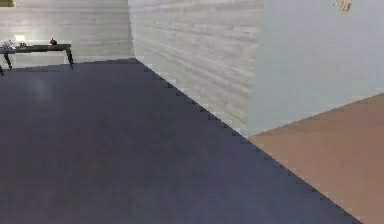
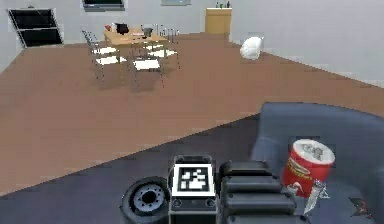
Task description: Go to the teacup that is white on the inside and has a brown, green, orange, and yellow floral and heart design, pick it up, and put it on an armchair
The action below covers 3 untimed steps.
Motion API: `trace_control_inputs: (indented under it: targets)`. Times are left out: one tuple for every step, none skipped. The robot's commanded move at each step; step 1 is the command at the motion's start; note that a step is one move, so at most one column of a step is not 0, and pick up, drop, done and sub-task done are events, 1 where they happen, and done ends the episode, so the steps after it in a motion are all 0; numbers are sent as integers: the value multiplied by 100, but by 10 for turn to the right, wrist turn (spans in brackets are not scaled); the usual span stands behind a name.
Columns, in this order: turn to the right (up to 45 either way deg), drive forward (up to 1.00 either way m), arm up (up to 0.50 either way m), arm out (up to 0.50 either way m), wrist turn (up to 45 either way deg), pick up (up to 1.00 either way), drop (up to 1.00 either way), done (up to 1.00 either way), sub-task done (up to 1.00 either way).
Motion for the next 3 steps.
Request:
trace_control_inputs:
  targets:
    - [450,0,0,0,0,0,0,0,0]
    - [150,0,0,0,0,0,0,0,0]
    - [0,25,0,0,0,0,0,0,0]
